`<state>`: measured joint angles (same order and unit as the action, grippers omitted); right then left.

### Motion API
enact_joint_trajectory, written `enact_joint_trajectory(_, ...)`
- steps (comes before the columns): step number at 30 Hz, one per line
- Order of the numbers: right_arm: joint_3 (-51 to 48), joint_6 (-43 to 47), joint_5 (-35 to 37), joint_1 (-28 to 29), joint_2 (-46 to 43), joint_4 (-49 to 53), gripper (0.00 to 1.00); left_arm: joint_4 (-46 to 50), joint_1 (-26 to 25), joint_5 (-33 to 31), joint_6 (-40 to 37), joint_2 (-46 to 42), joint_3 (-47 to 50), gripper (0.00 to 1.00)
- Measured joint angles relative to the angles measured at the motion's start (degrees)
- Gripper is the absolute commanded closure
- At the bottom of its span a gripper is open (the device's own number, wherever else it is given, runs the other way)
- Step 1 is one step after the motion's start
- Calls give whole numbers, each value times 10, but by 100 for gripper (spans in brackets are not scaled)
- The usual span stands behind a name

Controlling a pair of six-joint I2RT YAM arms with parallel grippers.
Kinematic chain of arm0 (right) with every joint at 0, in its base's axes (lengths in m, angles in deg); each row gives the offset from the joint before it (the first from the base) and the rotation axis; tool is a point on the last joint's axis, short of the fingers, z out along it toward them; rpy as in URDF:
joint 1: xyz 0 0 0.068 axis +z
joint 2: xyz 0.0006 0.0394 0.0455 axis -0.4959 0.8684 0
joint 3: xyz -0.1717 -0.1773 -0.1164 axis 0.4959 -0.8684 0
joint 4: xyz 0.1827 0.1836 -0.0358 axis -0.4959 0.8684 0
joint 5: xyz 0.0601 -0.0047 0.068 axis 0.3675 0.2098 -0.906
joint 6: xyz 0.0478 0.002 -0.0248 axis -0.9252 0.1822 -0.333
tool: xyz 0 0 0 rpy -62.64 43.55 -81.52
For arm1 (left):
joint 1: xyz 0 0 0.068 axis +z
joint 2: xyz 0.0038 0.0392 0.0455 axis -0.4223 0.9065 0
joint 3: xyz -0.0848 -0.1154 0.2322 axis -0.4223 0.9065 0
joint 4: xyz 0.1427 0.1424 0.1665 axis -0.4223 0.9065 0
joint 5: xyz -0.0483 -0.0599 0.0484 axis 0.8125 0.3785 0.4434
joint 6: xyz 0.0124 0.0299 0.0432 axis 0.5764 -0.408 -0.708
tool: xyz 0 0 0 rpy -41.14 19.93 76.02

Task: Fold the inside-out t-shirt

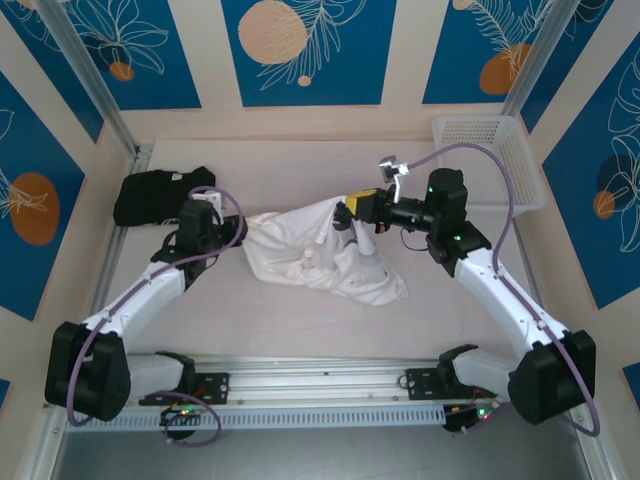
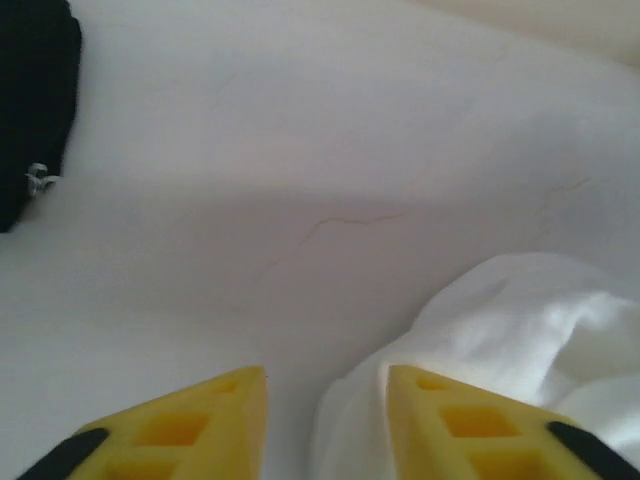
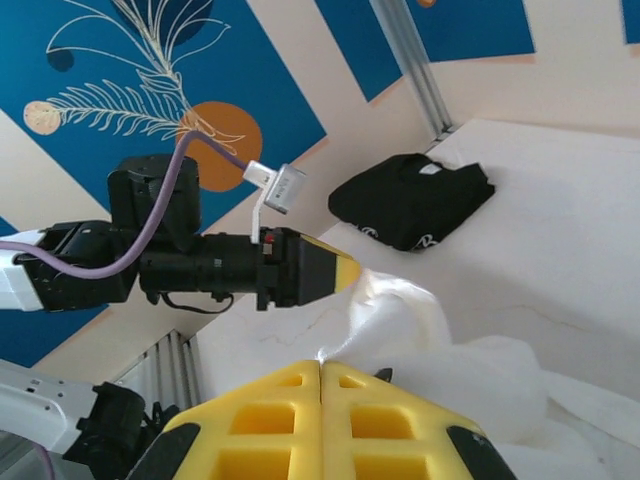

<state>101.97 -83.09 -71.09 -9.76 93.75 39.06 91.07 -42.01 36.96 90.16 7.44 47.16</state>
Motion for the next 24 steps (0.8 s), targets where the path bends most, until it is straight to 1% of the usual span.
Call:
enact_joint_trajectory(2,7,-14,2,10,18,-3,100,7,-30,-23,-9,-24,6,44)
enact_joint_trajectory(3,10,-19,2,13,24,-4,100,0,-48,-26,-10,-42,13,42)
enact_joint_trajectory(6,23,-40,5,17,47,-5,100,-37,-113,-11,-14,-111,48,42)
enact_joint_trajectory(9,39,-55,9,17,67,-2,100,-109,-161,33,-11,-123,86,44)
enact_joint_trajectory(11,51,-62,9,17,80,-1,100,-155,-184,67,-6,-91,99,45)
enact_joint_trajectory(13,58,-66,9,17,87,0,100,-190,-200,99,-2,-37,100,45)
enact_joint_trajectory(17,61,-67,9,17,89,7,100,-259,-214,149,19,47,97,45)
enact_joint_trajectory(20,61,-67,9,14,89,13,100,-304,-214,164,38,81,86,45)
enact_joint_trajectory(24,61,-67,9,14,89,17,100,-353,-212,165,63,106,67,46)
